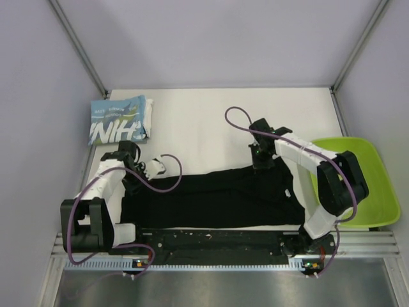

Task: Fold and stack the t-shirts
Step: Fold the other side of the tshirt into a rectangle

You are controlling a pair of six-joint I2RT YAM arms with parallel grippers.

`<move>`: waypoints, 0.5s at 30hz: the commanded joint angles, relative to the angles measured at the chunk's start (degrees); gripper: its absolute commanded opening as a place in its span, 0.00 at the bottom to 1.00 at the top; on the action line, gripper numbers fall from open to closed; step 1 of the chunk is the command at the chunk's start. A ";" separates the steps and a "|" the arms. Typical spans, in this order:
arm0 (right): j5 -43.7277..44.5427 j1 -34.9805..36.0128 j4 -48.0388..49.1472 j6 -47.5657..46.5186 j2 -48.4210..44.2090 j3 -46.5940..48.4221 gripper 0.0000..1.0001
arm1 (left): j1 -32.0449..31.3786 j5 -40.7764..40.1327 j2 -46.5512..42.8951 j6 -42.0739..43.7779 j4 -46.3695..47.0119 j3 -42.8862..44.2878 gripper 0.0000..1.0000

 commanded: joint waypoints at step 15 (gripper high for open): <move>-8.69 0.64 -9.79 -3.66 -16.36 -0.27 0.00 | -1.21 -2.67 4.61 1.07 7.02 14.52 0.00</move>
